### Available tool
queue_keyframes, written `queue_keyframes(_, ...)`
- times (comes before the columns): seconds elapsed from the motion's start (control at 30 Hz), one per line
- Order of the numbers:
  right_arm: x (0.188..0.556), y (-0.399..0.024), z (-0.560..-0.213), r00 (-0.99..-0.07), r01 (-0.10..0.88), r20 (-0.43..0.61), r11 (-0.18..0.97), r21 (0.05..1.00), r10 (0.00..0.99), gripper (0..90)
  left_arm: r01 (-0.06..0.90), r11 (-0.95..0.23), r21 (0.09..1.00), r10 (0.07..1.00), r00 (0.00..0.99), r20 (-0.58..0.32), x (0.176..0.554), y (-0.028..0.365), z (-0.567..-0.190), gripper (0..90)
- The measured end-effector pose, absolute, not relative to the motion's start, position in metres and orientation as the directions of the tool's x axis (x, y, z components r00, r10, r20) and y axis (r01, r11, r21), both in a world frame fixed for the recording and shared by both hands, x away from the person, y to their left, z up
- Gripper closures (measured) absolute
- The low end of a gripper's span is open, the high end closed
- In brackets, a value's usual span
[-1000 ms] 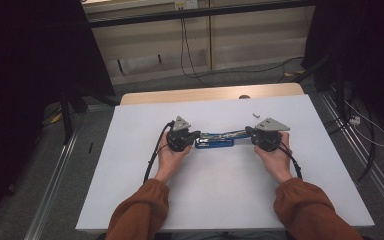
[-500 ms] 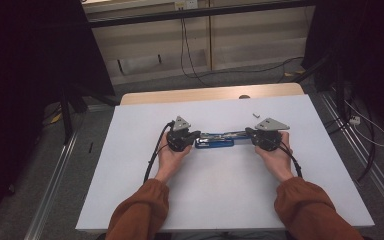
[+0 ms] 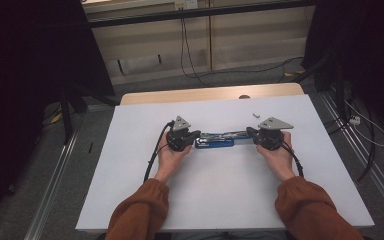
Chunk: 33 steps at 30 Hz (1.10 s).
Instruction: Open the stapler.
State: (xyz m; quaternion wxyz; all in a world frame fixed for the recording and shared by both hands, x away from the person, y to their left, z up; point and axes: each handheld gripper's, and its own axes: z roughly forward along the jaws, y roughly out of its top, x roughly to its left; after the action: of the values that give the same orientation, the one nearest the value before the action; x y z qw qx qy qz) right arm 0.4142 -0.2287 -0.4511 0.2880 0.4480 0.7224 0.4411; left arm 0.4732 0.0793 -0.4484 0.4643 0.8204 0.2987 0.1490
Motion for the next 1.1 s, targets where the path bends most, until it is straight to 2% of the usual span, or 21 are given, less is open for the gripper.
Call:
queue_keyframes(0.33,0.414,-0.229,-0.453,-0.434,0.395,-0.018,0.208,0.895,0.901,90.0,0.334,-0.380,0.863,0.632,0.775,-0.021,0.471,0.078,-0.444,89.7)
queue_keyframes(0.67,0.414,-0.232,-0.450,-0.433,0.380,0.004,0.178,0.908,0.902,85.6,0.356,-0.313,0.881,0.654,0.753,-0.072,0.472,0.087,-0.436,71.4)
queue_keyframes(0.83,0.413,-0.232,-0.448,-0.447,0.363,0.016,0.165,0.917,0.894,79.4,0.333,-0.328,0.884,0.662,0.749,-0.037,0.469,0.085,-0.434,56.1)
queue_keyframes(0.9,0.413,-0.232,-0.447,-0.453,0.362,0.021,0.163,0.918,0.891,74.3,0.331,-0.334,0.883,0.661,0.750,-0.031,0.467,0.083,-0.433,48.9)
queue_keyframes(0.97,0.413,-0.233,-0.447,-0.462,0.366,0.032,0.158,0.917,0.886,69.3,0.337,-0.339,0.878,0.660,0.750,-0.033,0.465,0.083,-0.434,45.9)
queue_keyframes(1.1,0.412,-0.236,-0.446,-0.457,0.369,0.045,0.143,0.919,0.888,54.6,0.348,-0.344,0.872,0.670,0.741,-0.031,0.465,0.083,-0.434,33.1)
